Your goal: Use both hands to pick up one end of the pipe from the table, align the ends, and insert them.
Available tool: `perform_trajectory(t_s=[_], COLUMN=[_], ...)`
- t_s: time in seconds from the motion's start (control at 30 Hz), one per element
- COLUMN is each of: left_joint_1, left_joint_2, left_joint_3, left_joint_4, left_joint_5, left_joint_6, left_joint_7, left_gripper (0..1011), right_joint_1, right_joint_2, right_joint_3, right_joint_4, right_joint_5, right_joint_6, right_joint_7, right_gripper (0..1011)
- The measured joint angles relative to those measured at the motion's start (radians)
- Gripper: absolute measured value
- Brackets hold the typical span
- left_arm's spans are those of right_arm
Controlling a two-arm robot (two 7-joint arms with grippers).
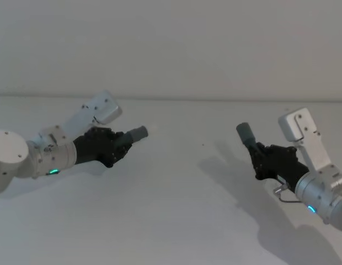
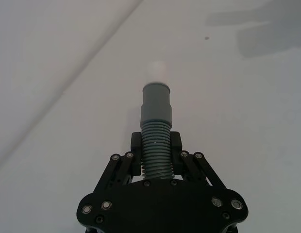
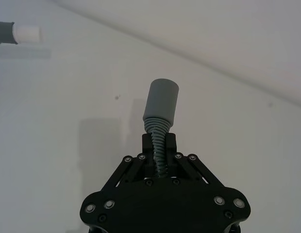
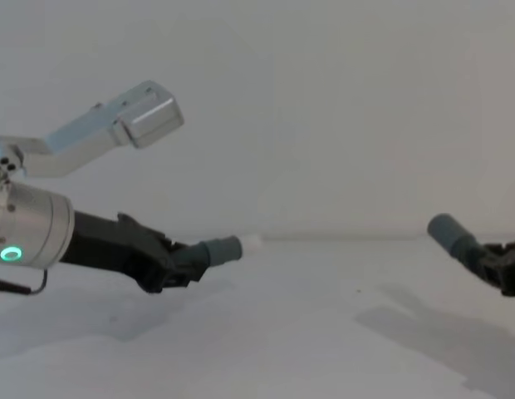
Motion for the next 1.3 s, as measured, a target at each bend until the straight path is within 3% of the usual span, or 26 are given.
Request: perform_trajectory(t_s=[0.6, 1.1, 1.3], left_joint_1=[-0.096, -0.132, -0.144], left_joint_2=[0.06, 0.07, 0.061], left_joint_3=[0.096, 0.143, 0.154], left_joint_4=[-0.005, 0.033, 0.07], left_joint_5=[0.192, 0.343, 0.4], left_joint_6=[-0.166, -0.361, -0.487], left_joint_7=[-0.046, 0.037, 0.104], left_gripper=[322, 322, 322], right_joint_1=[0.006, 0.065, 0.091], right_joint_2=[0.097, 0.176, 0.198], right_joint_3=[-0.022, -0.062, -0.071], right_joint_4=[0.027, 0.116, 0.147], right_joint_5=[-0.146, -0.323, -0.382], right_joint_6=[-0.303, -0.6, -0.677], right_joint_7=[0.008, -0.009, -0.016], right_gripper=[125, 125, 125])
